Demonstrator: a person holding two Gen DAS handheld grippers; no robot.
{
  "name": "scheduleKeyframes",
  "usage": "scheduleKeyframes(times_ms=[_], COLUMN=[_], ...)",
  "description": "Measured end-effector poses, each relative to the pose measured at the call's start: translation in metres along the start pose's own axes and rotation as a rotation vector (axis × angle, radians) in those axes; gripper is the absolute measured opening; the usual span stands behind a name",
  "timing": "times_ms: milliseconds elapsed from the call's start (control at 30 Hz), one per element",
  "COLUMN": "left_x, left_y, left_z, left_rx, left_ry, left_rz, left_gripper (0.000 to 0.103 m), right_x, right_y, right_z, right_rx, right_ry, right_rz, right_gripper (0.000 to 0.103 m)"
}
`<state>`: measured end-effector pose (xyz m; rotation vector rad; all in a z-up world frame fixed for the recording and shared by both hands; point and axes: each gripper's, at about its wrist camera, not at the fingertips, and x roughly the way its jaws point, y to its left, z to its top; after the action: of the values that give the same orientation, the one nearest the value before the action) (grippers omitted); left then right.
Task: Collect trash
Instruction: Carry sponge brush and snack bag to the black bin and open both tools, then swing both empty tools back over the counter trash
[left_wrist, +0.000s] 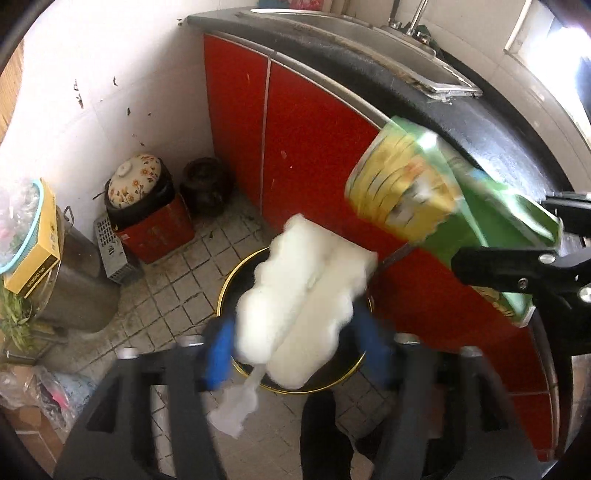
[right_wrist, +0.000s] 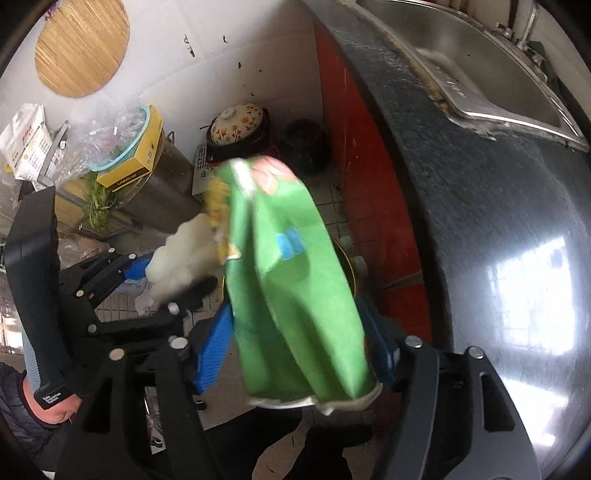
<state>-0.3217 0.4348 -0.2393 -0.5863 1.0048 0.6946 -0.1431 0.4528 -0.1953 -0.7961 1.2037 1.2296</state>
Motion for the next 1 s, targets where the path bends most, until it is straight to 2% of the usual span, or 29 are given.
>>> scheduleKeyframes(times_ms=[67, 367, 533, 600, 700, 800, 933, 1000], left_x=[0.003, 0.001, -0.015, -0.028, -0.051, -0.072, -0.092, -0.101], left_y=[0.001, 0.005, -0.011, -0.024, -0.055, -0.101, -0.188, -0.241], left_z=[-0.001, -0.009, -0.005, 0.002, 0.013, 0.025, 0.034, 0.036], left_rx=[0.013, 0.022, 0.053, 0.081, 0.132, 0.206, 0.373, 0.484], left_ry=[-0.004, 0.013, 0.003, -0.019, -0.061, -0.082, -0.08, -0.087], left_rz=[0.019, 0.014, 0.001, -0.005, -0.043, -0.125, -0.261, -0.334], left_gripper=[0.08, 0.08, 0.08, 0.085, 0.091, 0.093, 0.093, 0.093], right_x=[0.003, -0.018, -0.055, -0.082, -0.132, -0.183, -0.241, -0.271], right_y=[0.002, -0.008, -0.023, -0.035, -0.067, -0.109, -0.167, -0.197], right_z=[0.004, -0.01, -0.023, -0.035, -0.065, -0.106, -0.175, -0.222], right_rx=[-0.007, 0.019, 0.073, 0.103, 0.174, 0.296, 0.487, 0.605], right_ry=[0.004, -0.025, -0.086, -0.133, -0.216, -0.286, -0.332, -0.363], right_rz=[-0.004, 0.003, -0.002, -0.017, -0.074, -0.154, -0.284, -0.342], right_gripper=[0.074, 0.074, 0.074, 0.074, 0.077, 0.081, 0.081, 0.081])
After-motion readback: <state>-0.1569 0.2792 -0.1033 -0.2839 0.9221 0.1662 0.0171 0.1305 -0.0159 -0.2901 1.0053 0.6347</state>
